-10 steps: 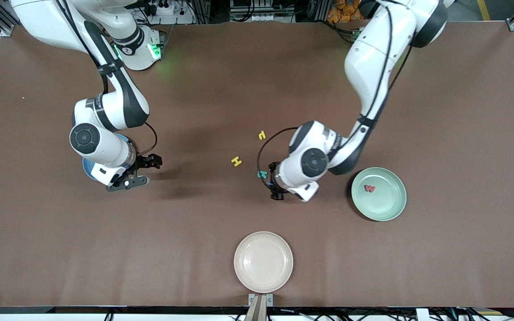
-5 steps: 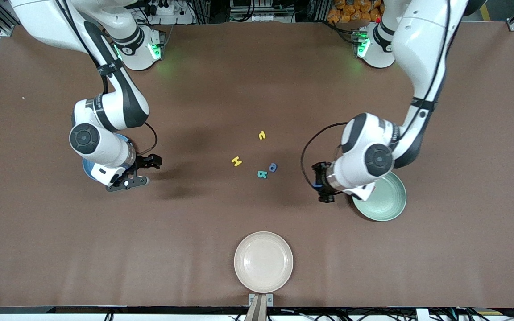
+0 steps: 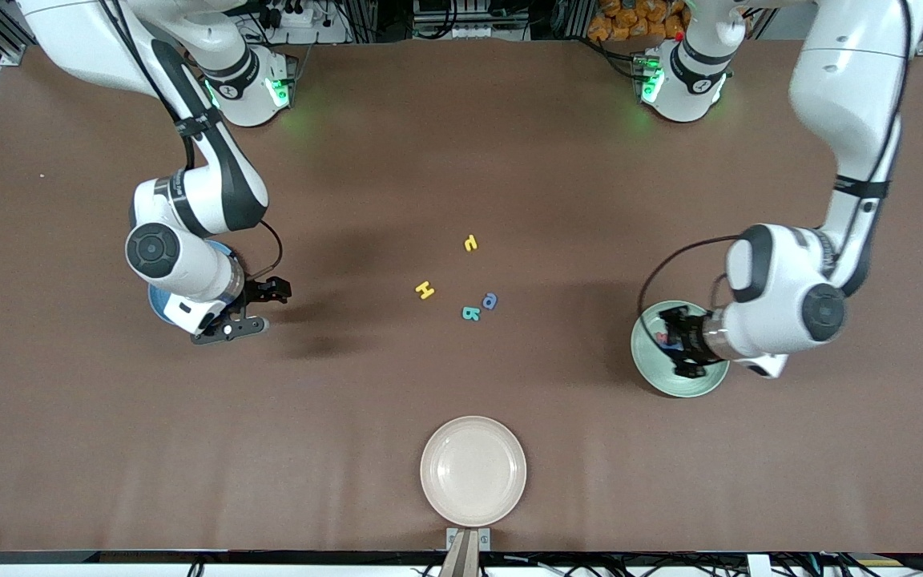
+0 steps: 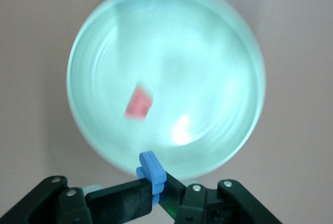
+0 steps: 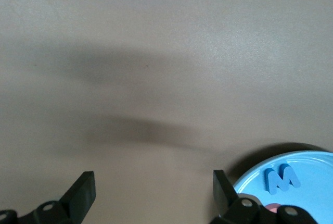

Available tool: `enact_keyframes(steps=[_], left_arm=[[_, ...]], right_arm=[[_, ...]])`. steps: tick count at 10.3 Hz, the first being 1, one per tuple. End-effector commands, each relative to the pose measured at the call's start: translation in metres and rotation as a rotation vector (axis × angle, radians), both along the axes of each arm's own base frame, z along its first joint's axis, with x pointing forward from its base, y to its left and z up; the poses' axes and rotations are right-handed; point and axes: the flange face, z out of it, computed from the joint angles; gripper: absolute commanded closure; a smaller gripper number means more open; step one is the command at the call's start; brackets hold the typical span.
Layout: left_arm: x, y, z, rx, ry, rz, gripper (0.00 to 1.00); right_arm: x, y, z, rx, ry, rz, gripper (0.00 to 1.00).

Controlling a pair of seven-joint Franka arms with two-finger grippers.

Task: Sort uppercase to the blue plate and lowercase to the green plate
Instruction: 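Carry the blue E to the green plate and open the left gripper, then move the right gripper toward the yellow H while the left gripper rises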

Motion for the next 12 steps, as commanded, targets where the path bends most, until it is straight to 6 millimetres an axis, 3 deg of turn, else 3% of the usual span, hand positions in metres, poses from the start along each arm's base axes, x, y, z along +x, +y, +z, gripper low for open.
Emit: enact_keyframes(steps=[1, 2, 3, 4, 7, 12], left_arm=[[-0.002, 0.029, 0.006, 0.005, -0.011, -0.022, 1.0], [-0.002, 0.033, -0.002, 0.004, 0.002, -0.018, 0.53], [-0.004, 0.024, -0.011, 0.011, 0.015, -0.037, 0.01], [-0.006, 0.022, -0.021, 0.025, 0.031, -0.047, 0.0], [-0.007, 0.016, -0.023, 0.027, 0.033, -0.058, 0.0], [0.005, 0.012, -0.002, 0.167, -0.045, -0.196, 0.0]], right_arm=[[0.002, -0.001, -0.001, 0.005, -0.004, 0.0, 0.0], [0.002, -0.001, -0.001, 0.005, -0.004, 0.002, 0.0], [0.002, -0.001, -0.001, 0.005, -0.004, 0.002, 0.0], [0.002, -0.002, -0.001, 0.005, -0.003, 0.0, 0.0], [0.002, -0.001, 0.0, 0.005, -0.003, 0.0, 0.0], [0.0, 0.008, 0.001, 0.007, 0.0, -0.026, 0.0]])
